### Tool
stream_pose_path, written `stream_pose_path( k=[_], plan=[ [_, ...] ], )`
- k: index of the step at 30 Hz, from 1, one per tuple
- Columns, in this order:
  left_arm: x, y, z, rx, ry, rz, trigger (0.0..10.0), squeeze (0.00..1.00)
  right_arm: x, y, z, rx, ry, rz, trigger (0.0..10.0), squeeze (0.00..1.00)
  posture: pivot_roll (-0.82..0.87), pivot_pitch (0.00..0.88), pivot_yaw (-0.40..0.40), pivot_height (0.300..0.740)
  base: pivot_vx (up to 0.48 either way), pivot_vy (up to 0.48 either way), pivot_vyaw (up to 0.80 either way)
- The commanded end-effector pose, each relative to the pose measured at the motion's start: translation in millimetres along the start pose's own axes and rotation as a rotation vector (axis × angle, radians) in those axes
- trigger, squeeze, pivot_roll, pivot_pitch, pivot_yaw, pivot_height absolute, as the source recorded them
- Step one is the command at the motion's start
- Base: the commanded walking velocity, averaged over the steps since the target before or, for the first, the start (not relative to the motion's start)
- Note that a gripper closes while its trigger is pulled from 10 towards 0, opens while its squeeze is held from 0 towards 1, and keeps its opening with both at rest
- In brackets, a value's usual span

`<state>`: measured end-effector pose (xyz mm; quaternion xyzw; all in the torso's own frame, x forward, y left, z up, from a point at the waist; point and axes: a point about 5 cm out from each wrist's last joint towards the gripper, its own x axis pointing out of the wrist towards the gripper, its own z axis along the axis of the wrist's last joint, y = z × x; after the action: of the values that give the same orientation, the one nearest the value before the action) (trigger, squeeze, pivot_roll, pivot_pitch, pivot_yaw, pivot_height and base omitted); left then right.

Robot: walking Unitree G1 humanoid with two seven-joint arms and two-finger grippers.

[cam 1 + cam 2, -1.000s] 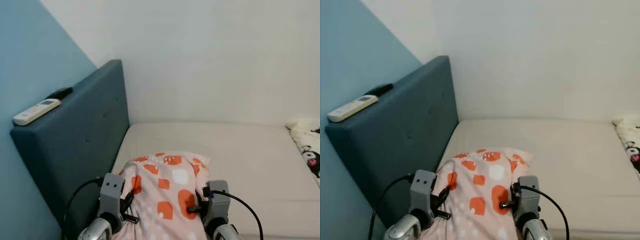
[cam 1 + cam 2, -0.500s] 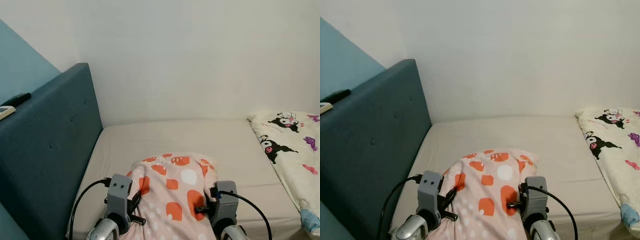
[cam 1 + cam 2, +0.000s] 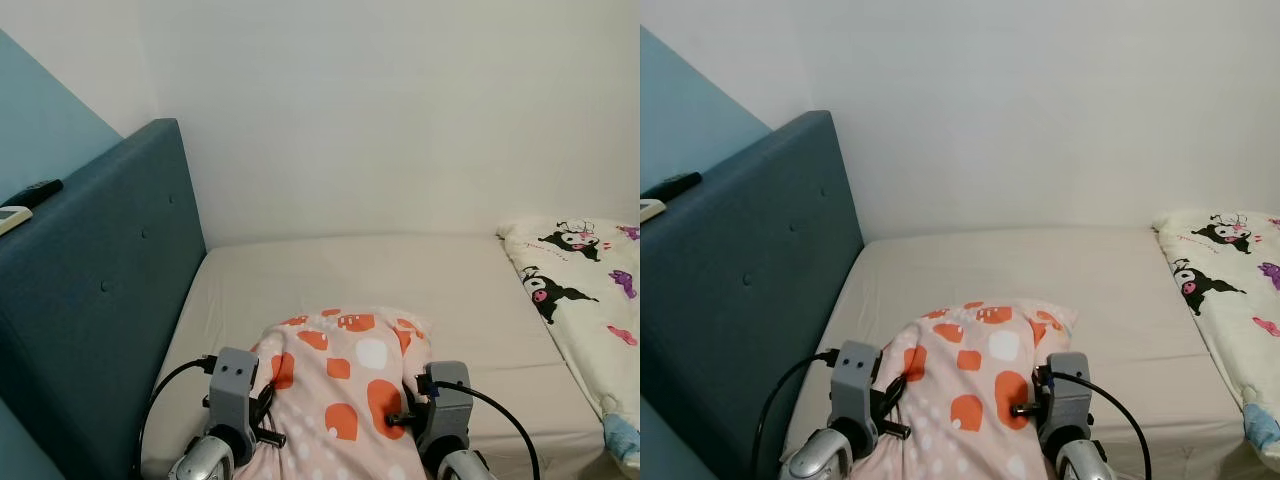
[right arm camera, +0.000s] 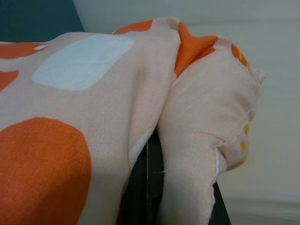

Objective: Clean up the room

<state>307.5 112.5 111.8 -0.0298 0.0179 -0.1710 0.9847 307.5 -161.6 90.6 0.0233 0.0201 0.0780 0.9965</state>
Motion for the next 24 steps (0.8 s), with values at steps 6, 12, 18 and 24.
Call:
stream_pose_path(
  k=[6,12,18,24],
  plan=[
    [2.6,-3.2,6.8,-0.009,-0.049,-0.013,10.0,0.0,2.3,6.2,12.1,-0.008,-0.072,0.031,10.0,0.0,-0.01,0.109,0.007,0.724,0.263,0.0,0.0],
    [2.3,-3.5,7.3,-0.015,-0.054,-0.015,10.0,0.0,2.6,6.2,12.2,-0.008,-0.071,0.034,10.0,0.0,-0.01,0.11,0.005,0.724,0.268,0.0,0.0],
    [2.1,-2.9,7.5,-0.018,-0.054,-0.014,10.0,0.0,2.7,6.1,12.3,-0.01,-0.069,0.036,10.0,0.0,-0.01,0.114,0.003,0.724,0.271,0.0,0.0],
    [2.3,-3.2,7.6,-0.02,-0.056,-0.014,10.0,0.0,2.9,5.8,12.3,-0.01,-0.068,0.037,10.0,0.0,-0.01,0.114,0.001,0.724,0.27,0.0,0.0]
  ],
)
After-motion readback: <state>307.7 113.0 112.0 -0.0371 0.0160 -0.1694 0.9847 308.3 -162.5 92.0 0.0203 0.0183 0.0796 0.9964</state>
